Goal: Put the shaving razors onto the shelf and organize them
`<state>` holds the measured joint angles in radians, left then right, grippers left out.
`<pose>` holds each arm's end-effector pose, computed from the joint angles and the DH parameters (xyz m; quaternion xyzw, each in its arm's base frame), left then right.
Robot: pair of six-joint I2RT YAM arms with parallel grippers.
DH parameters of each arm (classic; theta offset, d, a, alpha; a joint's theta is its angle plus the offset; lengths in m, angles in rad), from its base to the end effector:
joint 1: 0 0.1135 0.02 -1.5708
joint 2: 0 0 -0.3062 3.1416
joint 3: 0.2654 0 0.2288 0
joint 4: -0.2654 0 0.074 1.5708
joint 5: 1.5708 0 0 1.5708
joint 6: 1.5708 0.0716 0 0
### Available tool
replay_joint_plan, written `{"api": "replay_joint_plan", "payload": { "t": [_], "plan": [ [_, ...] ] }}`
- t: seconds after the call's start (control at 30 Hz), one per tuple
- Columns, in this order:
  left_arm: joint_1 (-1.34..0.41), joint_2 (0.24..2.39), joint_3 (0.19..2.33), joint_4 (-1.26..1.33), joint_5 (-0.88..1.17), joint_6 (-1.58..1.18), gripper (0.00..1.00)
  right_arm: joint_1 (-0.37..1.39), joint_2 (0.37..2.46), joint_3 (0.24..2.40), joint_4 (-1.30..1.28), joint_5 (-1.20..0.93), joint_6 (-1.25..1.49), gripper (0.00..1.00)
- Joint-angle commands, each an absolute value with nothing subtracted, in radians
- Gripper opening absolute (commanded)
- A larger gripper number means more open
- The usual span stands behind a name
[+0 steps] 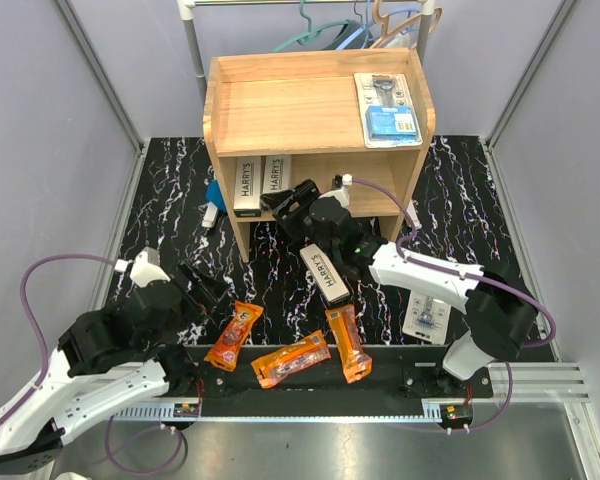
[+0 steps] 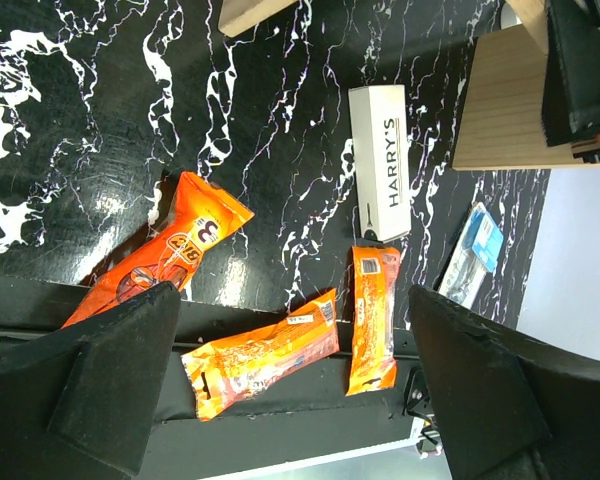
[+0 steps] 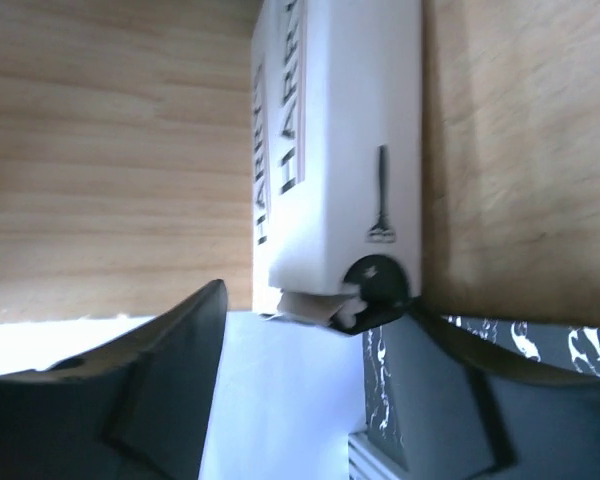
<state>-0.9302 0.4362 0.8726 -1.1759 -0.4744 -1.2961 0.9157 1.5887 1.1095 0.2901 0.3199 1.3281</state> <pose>0.0375 0.0044 0.2978 -0.2551 0.8571 -0.2571 0.3663 0.2546 0.2944 0.3444 0.2551 0.7240 0.5135 0.3836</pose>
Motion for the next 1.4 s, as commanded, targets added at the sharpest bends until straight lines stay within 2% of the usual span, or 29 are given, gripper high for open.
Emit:
{"api": "replay_joint_plan", "payload": {
  "t": [0.0,0.2,0.5,0.83,1.1,1.37],
  "plan": [
    [-0.933,0.420,0.856,-1.146,-0.471,-1.301,0.99,0.927,1.532,1.109,0.235,0.256,1.322,0.76],
    [-0.933,0.417,0.856,-1.144,-0.471,-1.298,0.99,0.923,1.520,1.144,0.143,0.181,1.330,0.86],
    [-0.933,0.419,0.854,-1.143,-0.483,-1.284,0.99,0.925,1.434,1.120,0.048,0.189,1.295,1.00],
    [-0.933,0.463,0.825,-1.045,-0.428,-1.213,0.99,0.943,1.318,1.066,-0.077,0.164,1.200,1.00],
    [-0.933,0.535,0.775,-0.901,-0.357,-1.187,0.99,0.979,1.215,1.014,-0.354,0.253,1.017,1.00],
    [-0.933,0.564,0.741,-0.831,-0.322,-1.183,0.99,1.031,1.236,0.931,-0.522,0.416,0.925,1.00]
  ]
}}
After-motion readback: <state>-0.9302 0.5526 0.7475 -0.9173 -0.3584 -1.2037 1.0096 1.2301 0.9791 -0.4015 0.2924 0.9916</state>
